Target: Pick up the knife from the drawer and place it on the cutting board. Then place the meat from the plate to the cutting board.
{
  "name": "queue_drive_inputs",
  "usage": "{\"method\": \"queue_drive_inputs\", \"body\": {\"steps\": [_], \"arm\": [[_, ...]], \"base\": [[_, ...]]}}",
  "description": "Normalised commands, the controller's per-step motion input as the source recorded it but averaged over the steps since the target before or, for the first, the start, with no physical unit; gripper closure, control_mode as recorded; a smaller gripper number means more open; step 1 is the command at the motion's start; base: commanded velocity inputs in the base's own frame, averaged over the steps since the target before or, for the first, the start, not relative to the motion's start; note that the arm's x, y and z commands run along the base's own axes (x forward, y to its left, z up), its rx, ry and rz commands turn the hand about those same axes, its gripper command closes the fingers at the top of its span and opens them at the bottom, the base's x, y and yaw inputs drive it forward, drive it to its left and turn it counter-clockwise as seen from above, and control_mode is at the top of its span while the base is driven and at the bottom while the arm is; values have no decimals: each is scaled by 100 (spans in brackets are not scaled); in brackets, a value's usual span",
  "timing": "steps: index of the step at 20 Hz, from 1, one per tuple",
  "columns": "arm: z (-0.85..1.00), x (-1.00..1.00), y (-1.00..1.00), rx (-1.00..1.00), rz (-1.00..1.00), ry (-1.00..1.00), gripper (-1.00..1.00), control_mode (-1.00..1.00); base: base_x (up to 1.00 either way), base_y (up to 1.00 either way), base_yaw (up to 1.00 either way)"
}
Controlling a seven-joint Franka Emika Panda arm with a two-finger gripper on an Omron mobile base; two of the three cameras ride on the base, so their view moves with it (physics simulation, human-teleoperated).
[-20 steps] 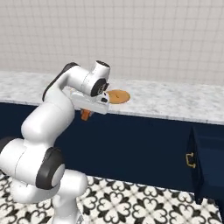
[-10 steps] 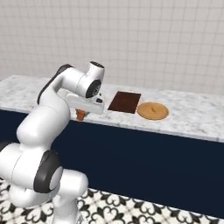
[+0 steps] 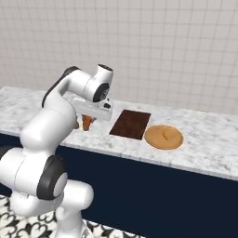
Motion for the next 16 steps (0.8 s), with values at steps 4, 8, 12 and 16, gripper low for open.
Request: {"method": "queue_drive_inputs", "body": {"steps": [4,8,12,16], "arm": [[0,0,0,0,0,0,100,100],[0,0,0,0,0,0,100,100],[0,0,0,0,0,0,100,100],[0,0,0,0,0,0,100,100]], "base": [[31,-44,13],[0,-71,8],[10,-35,1],[18,2,0]]}}
